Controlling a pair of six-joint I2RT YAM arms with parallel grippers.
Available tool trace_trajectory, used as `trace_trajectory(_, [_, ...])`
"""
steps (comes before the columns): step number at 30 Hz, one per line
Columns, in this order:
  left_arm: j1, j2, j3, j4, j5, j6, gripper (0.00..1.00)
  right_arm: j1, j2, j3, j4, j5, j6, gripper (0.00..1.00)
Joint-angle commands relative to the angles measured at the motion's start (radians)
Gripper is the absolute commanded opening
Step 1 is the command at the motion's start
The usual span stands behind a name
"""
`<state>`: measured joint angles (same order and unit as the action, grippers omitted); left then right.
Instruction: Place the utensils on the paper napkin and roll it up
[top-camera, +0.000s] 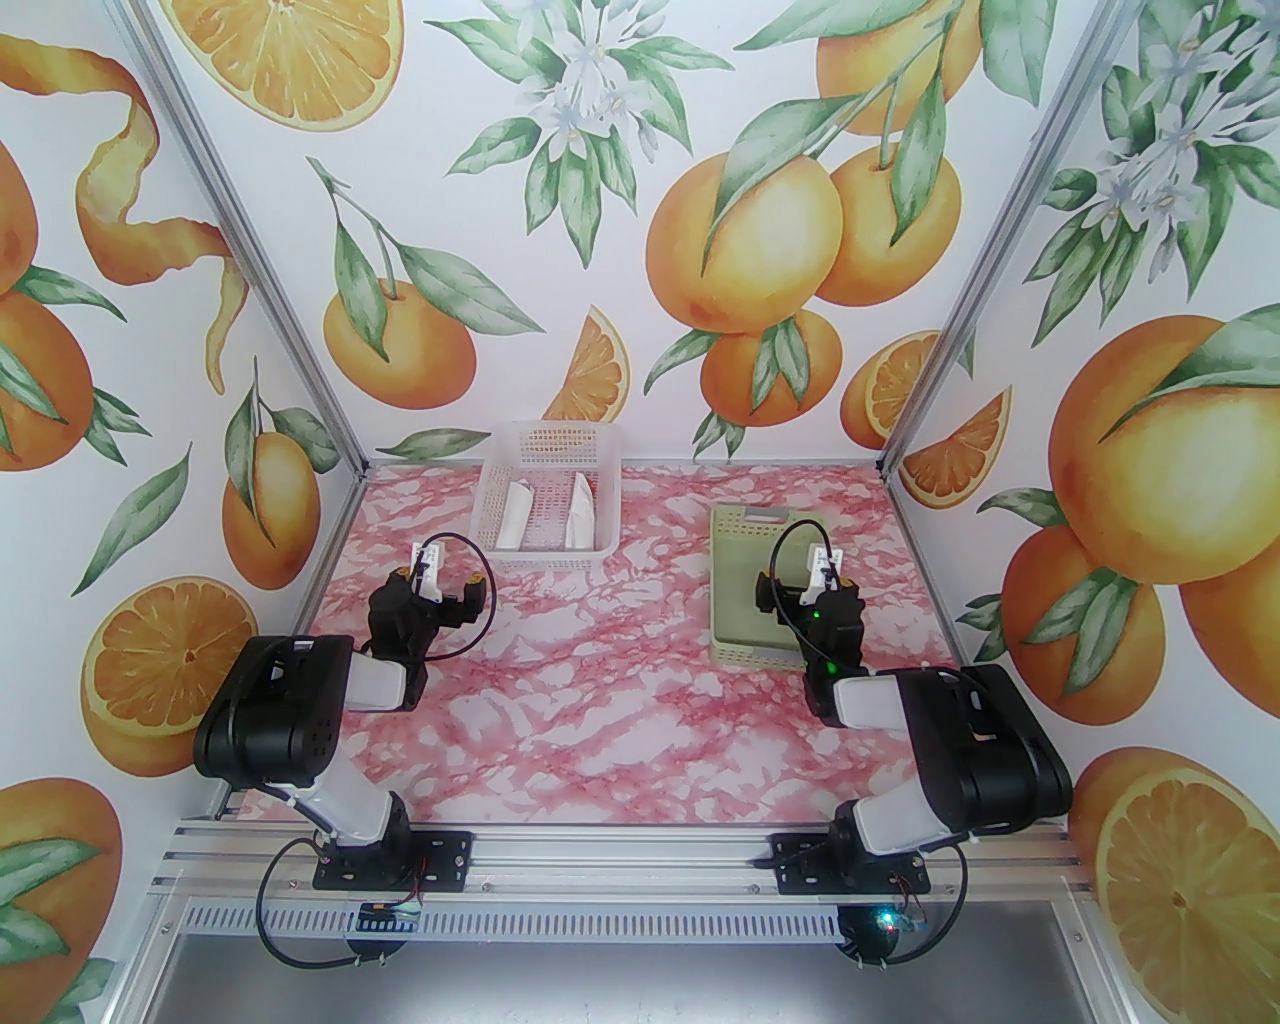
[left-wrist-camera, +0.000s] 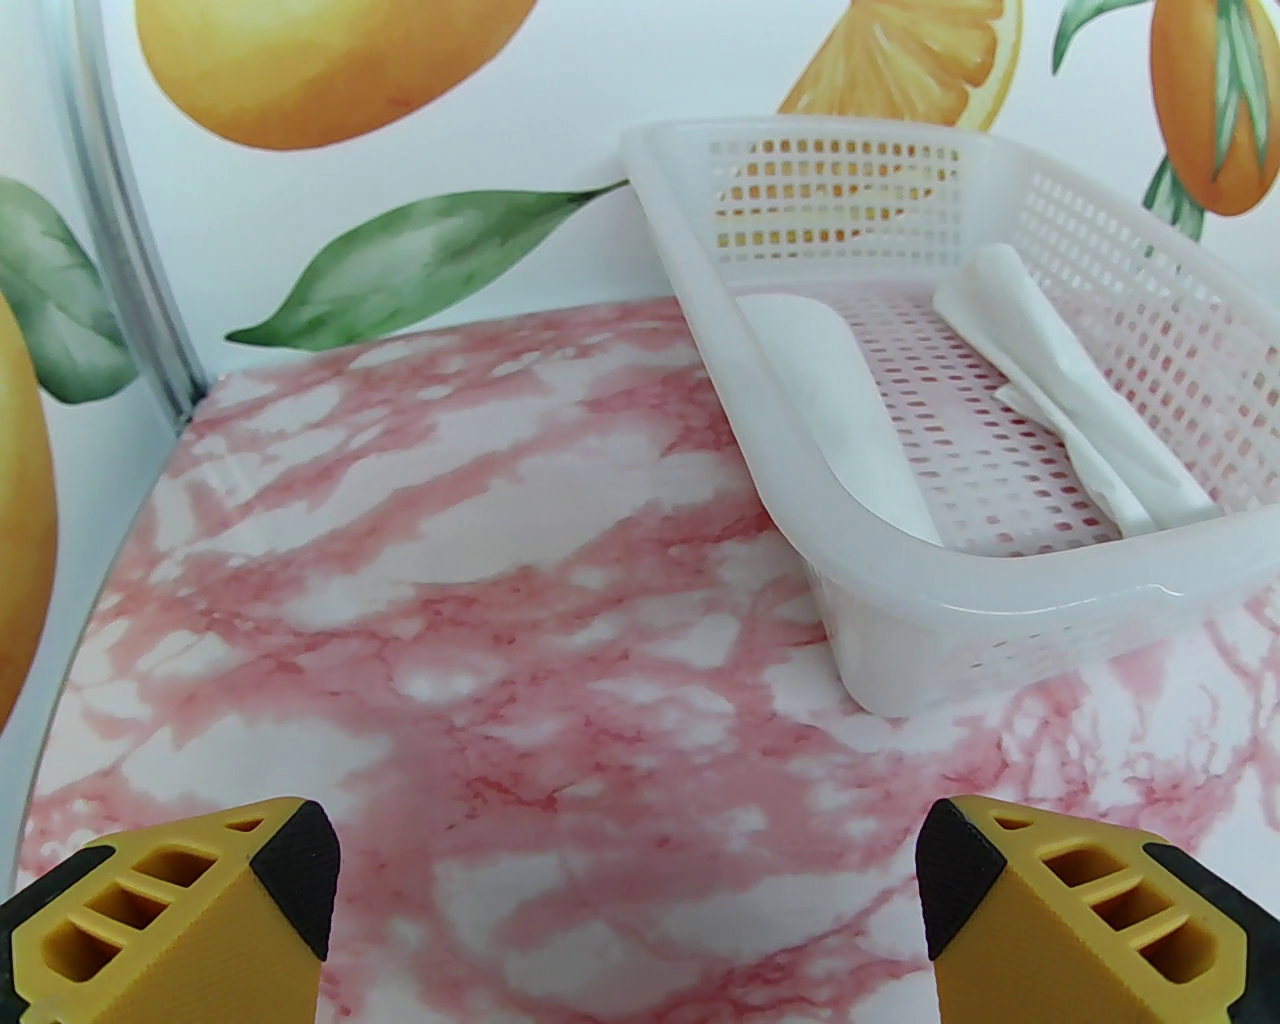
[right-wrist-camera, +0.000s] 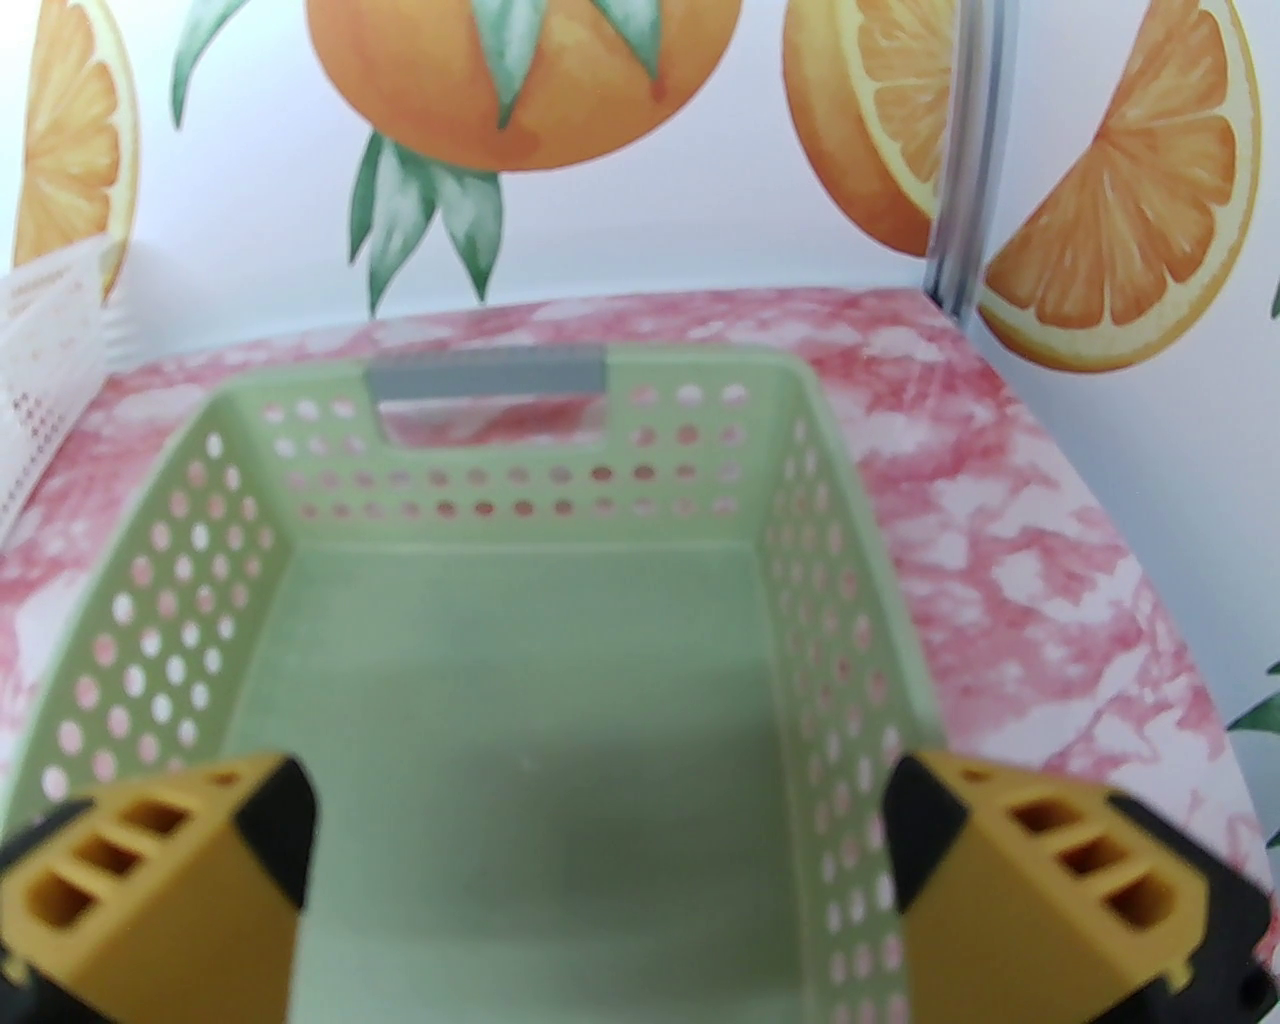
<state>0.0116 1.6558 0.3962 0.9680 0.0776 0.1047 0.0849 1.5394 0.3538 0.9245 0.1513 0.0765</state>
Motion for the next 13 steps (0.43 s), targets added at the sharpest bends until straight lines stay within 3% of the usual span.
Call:
trace_trajectory(1, [-0.004, -0.007, 0.026, 0.009, -0.001, 0.004, 1.00, 0.005, 0.015, 0.019, 0.013, 0.019, -0.014, 1.00])
trace_trajectory(13, [-0.006, -0.007, 0.026, 0.008, -0.002, 0.005, 1.00, 0.017, 0.014, 0.019, 0.016, 0.043, -0.022, 1.00])
